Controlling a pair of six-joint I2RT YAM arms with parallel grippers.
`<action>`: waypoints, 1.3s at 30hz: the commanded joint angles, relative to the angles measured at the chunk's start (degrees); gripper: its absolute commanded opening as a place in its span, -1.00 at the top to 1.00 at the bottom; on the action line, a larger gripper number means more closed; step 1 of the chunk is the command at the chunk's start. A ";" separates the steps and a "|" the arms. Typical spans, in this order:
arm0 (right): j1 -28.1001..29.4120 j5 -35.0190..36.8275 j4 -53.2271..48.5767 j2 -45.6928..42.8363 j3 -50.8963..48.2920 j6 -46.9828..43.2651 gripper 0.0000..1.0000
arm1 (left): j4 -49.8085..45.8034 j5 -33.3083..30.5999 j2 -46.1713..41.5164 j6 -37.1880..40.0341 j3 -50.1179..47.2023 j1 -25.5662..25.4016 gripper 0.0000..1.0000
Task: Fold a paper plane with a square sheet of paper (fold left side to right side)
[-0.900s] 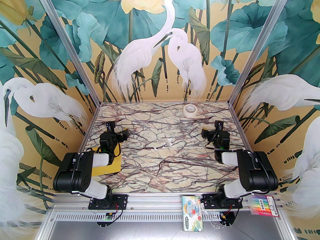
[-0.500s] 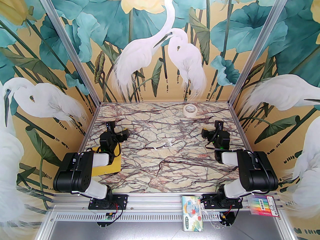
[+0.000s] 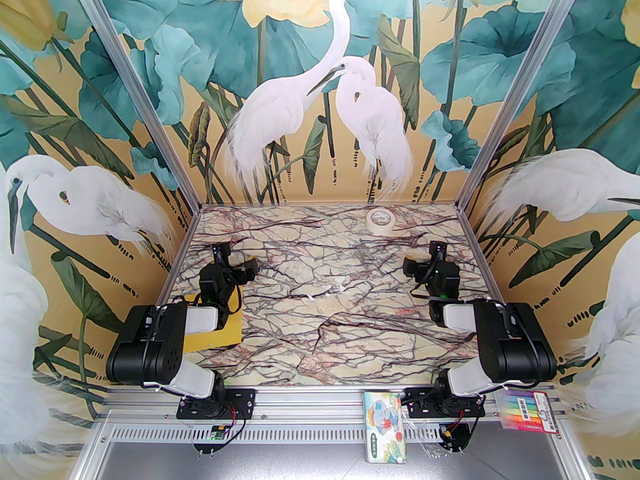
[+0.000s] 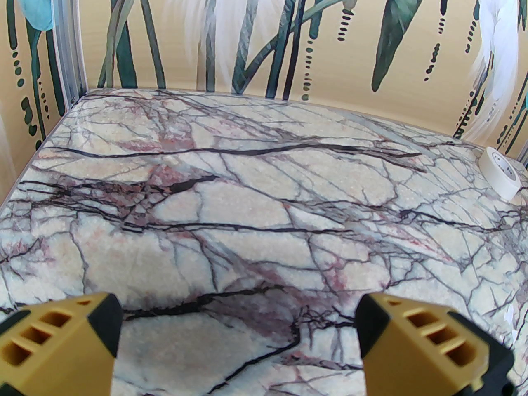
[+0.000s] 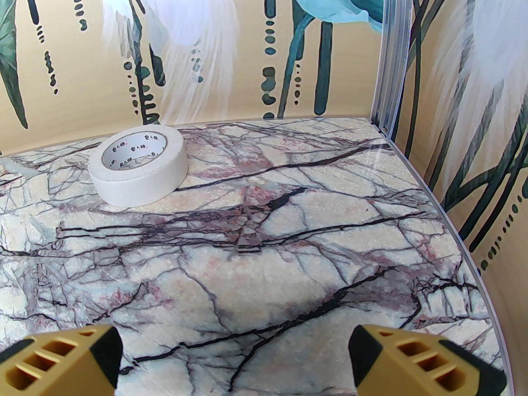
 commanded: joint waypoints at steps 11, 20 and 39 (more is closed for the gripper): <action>0.13 4.21 -15.87 -8.88 6.21 0.81 -0.98 | -36.17 -8.45 -10.34 -6.42 14.96 0.35 -0.99; 0.34 -1.18 -44.00 -19.44 19.75 20.14 -0.98 | -77.19 -8.08 -10.04 -26.54 31.05 0.70 -0.99; 15.93 -3.37 -55.33 -21.35 28.69 20.45 -0.98 | -77.01 2.83 -11.74 -45.76 12.81 0.39 -0.99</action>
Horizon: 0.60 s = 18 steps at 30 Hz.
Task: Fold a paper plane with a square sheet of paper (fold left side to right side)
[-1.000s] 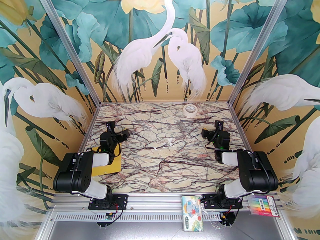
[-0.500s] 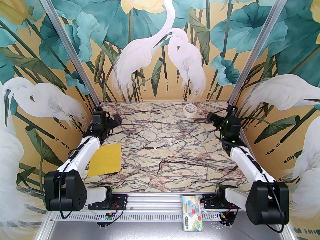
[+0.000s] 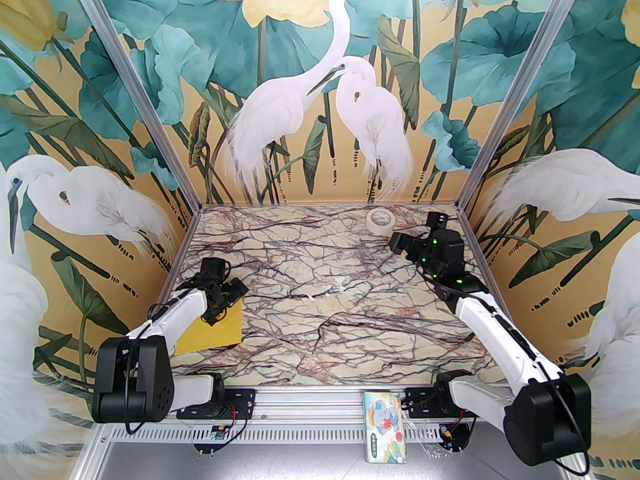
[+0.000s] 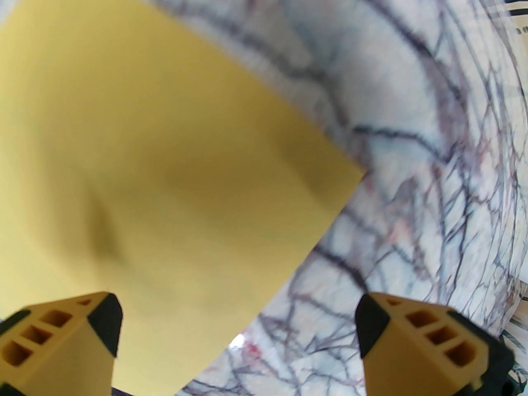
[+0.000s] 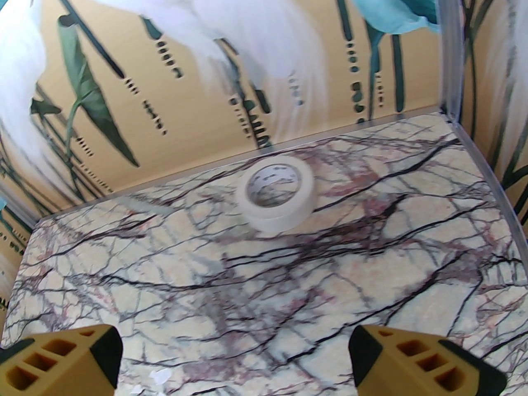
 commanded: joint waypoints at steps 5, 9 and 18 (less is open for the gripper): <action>4.36 -0.07 -2.53 2.85 4.96 0.59 -0.98 | 10.07 12.02 2.34 -7.88 -3.04 -3.40 -0.99; 5.67 -0.11 -2.26 4.53 5.68 0.96 -0.98 | 16.20 13.66 3.17 -14.51 -2.46 -8.28 -0.99; 9.11 -1.88 -4.40 9.93 8.54 2.06 -0.98 | 24.50 14.35 18.81 -18.30 12.28 -19.22 -0.99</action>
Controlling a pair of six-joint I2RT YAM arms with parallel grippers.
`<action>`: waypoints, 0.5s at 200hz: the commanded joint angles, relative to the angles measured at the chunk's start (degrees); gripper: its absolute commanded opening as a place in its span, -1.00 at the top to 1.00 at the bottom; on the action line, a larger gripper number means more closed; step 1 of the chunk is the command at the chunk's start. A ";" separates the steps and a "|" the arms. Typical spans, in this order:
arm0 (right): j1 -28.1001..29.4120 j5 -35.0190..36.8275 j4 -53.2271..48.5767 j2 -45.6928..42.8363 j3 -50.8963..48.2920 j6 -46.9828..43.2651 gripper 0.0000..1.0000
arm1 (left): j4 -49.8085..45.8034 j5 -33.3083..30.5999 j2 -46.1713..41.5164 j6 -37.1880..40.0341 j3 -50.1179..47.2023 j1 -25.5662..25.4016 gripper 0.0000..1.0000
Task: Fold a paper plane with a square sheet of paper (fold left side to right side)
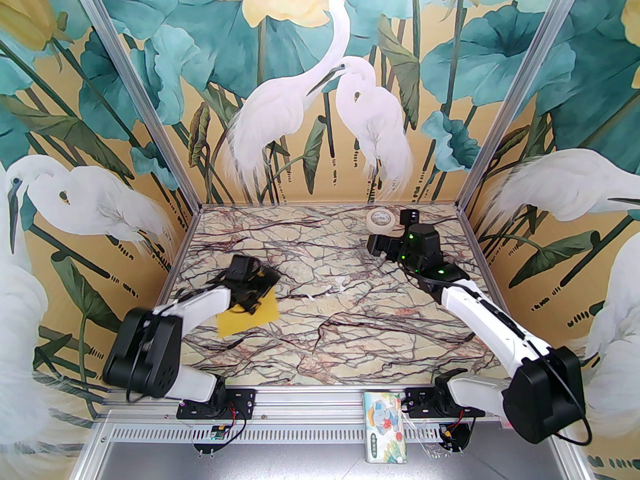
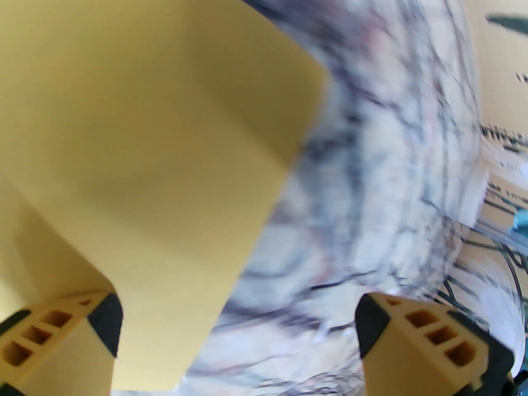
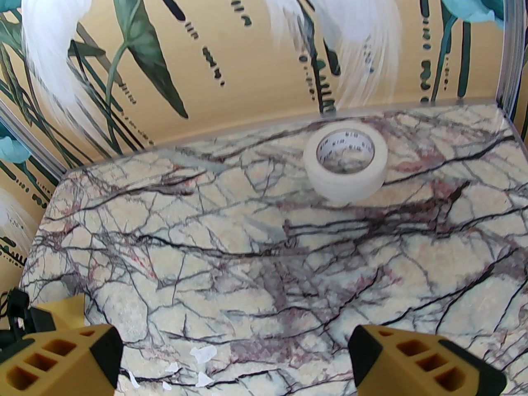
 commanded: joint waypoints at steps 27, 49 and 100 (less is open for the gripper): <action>6.00 -0.52 -6.22 8.25 8.38 2.64 -0.98 | 2.52 2.30 7.08 -1.50 13.22 -4.16 -0.99; 9.35 -3.19 -6.61 13.69 11.83 3.22 -0.98 | -9.74 -3.79 4.44 6.32 18.10 -3.48 -0.99; 15.66 -5.84 -8.30 24.53 21.57 2.81 -0.99 | -24.85 -13.38 -5.09 15.96 9.15 9.19 -0.99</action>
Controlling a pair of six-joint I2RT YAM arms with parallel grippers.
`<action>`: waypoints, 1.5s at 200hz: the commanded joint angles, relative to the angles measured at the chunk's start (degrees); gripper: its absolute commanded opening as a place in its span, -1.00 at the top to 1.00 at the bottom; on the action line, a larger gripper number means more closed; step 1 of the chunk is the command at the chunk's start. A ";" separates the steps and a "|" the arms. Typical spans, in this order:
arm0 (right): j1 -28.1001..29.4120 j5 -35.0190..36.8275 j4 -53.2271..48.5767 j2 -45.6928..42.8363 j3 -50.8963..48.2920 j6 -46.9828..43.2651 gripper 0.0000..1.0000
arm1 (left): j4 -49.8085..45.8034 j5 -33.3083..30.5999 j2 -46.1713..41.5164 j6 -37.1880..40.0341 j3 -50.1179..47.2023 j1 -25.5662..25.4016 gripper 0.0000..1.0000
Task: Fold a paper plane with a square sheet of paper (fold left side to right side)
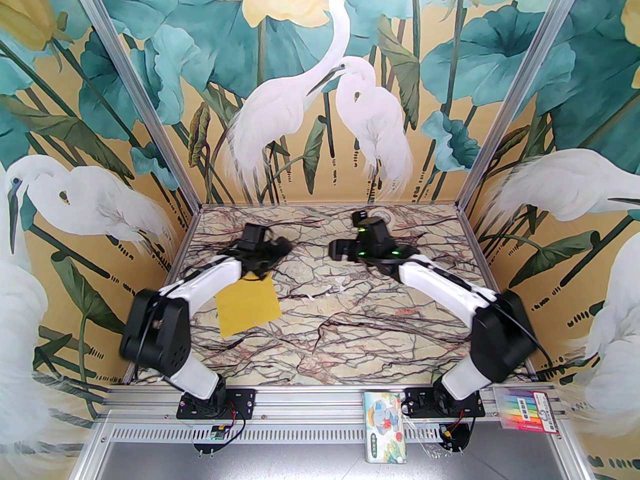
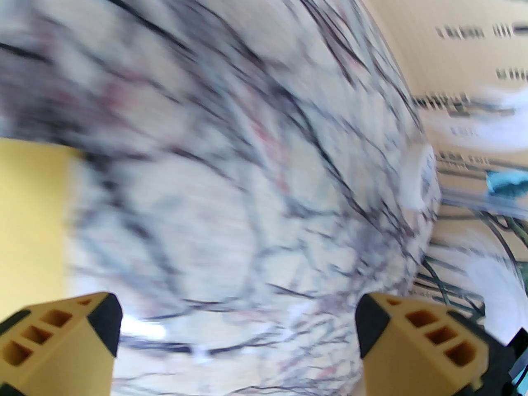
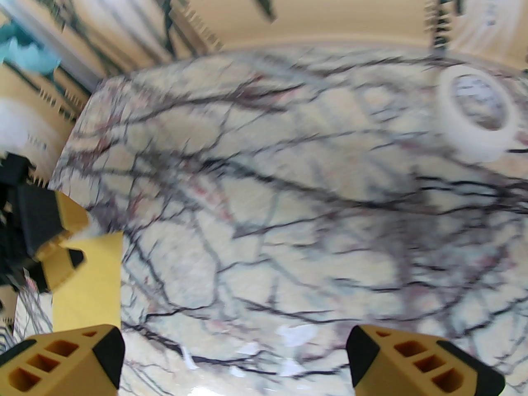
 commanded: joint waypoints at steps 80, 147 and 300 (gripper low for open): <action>3.04 -2.50 -4.24 5.45 9.26 -0.86 -0.98 | -11.55 -13.34 -3.25 6.56 -15.84 12.24 -0.99; 3.04 -0.25 -5.21 3.20 7.57 -1.25 -0.98 | -5.11 -2.93 -6.81 3.64 -16.96 10.12 -0.99; -0.76 0.48 -5.61 -2.01 1.29 1.26 -0.99 | 5.18 7.75 21.63 -8.01 9.11 -11.89 -0.99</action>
